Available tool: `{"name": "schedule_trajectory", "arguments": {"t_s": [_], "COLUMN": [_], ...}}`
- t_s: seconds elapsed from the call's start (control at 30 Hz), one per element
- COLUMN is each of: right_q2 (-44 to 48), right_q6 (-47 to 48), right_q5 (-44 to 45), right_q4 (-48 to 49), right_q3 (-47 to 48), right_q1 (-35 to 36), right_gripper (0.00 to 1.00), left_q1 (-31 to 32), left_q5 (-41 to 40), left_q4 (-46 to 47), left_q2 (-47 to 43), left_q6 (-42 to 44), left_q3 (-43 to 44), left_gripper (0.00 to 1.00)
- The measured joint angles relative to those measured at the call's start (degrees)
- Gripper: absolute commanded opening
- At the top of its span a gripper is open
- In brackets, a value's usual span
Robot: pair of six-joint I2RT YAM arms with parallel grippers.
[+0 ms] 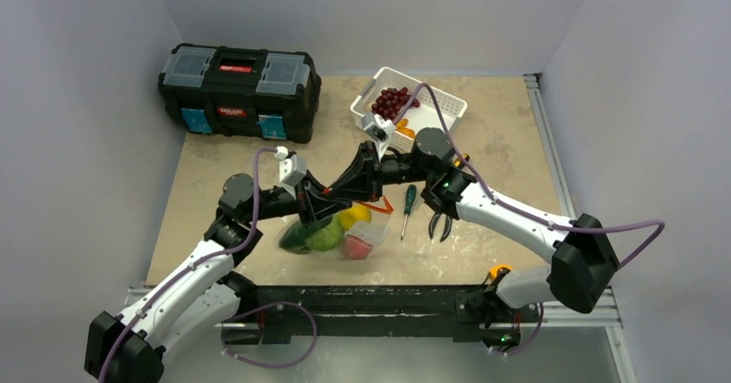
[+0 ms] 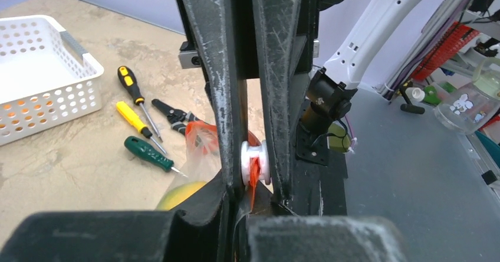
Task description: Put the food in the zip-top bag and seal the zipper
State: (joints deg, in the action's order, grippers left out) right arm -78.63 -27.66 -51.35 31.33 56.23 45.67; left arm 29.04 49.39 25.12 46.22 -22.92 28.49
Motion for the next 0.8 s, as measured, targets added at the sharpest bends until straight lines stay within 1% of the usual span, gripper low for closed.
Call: {"name": "schedule_trajectory", "arguments": {"t_s": [0.13, 0.23, 0.37, 0.5, 0.63, 0.67, 0.77, 0.8], "right_q2": [1.11, 2.69, 3.34, 3.34, 3.69, 3.91, 4.17, 4.13], "right_q6": [4.70, 6.67, 6.54, 5.75, 3.61, 2.89, 1.16, 0.63], "right_q5": [1.53, 1.55, -1.11, -2.14, -1.55, -1.40, -0.33, 0.15], "right_q4": [-4.28, -5.22, -5.20, -4.39, -3.85, -3.85, -4.74, -5.20], "right_q3": [-0.35, -3.23, -7.43, -10.29, -10.71, -10.69, -9.60, -8.87], "right_q1": [-0.11, -2.27, -6.16, -6.47, -6.47, -6.47, -6.47, -6.47], "right_gripper": [0.00, 0.00, 0.00, 0.00, 0.00, 0.00, 0.00, 0.00], "left_q1": [-1.27, -2.12, -3.17, -3.52, -3.58, -3.58, -3.74, -3.91], "left_q5": [-0.96, -1.44, -2.54, -2.25, -1.05, -0.74, -0.61, -0.59], "left_q4": [-2.03, -2.71, -3.45, -3.89, -4.11, -4.09, -5.27, -6.62], "left_q2": [-1.11, -0.98, -0.72, 0.24, 0.50, 0.42, -0.57, -1.01], "left_q6": [-0.24, -0.57, -0.57, -0.61, -0.15, -0.09, 0.57, 1.11], "left_q3": [-0.35, -0.33, -0.33, -0.35, -0.26, -0.20, 0.39, 1.14], "left_gripper": [0.00, 0.00, 0.00, 0.00, 0.00, 0.05, 0.30, 0.37]}}
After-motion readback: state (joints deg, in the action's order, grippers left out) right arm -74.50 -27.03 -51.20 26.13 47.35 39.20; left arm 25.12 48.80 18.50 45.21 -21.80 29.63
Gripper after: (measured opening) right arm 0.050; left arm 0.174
